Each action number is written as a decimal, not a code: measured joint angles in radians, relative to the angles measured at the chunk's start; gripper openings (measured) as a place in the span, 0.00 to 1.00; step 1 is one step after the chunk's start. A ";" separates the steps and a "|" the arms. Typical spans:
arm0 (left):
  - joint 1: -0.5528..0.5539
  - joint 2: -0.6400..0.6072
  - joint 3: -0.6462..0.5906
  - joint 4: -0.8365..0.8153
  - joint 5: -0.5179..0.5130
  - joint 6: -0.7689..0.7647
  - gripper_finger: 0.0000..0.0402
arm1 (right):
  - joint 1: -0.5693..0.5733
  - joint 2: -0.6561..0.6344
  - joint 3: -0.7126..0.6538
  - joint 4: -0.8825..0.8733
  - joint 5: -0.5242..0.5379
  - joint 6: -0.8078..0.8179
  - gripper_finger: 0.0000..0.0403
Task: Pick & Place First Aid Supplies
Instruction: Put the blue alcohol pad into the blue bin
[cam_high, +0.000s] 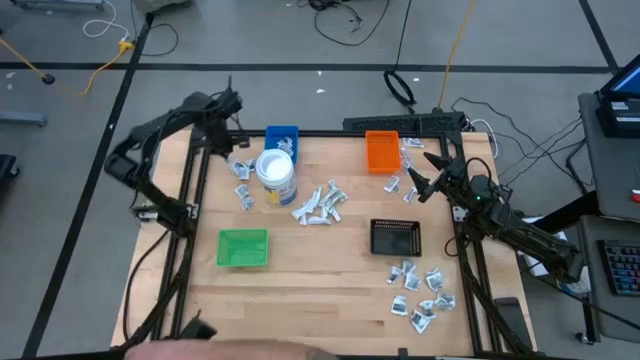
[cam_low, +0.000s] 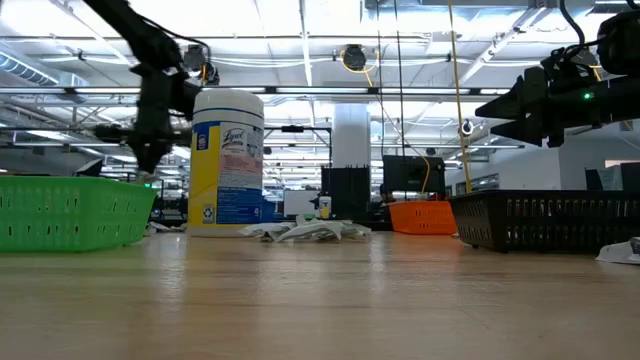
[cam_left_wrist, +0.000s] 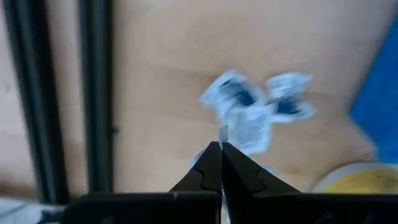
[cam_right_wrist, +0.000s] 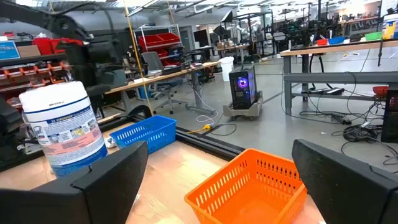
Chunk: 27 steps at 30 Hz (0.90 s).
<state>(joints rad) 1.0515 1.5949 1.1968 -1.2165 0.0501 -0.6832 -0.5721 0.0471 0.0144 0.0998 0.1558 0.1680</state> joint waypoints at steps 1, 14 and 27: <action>-0.010 0.034 0.042 -0.009 0.000 0.004 0.00 | 0.000 0.000 0.000 0.000 0.000 0.000 0.98; -0.105 0.488 0.700 -0.136 0.001 0.076 0.00 | 0.000 0.000 0.000 0.000 0.000 0.000 0.98; -0.171 0.676 0.866 -0.173 0.009 0.088 0.00 | 0.000 0.000 0.000 0.000 0.000 0.000 0.98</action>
<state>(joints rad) 0.8804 2.2713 2.0624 -1.3891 0.0595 -0.5955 -0.5722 0.0471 0.0145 0.0998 0.1557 0.1680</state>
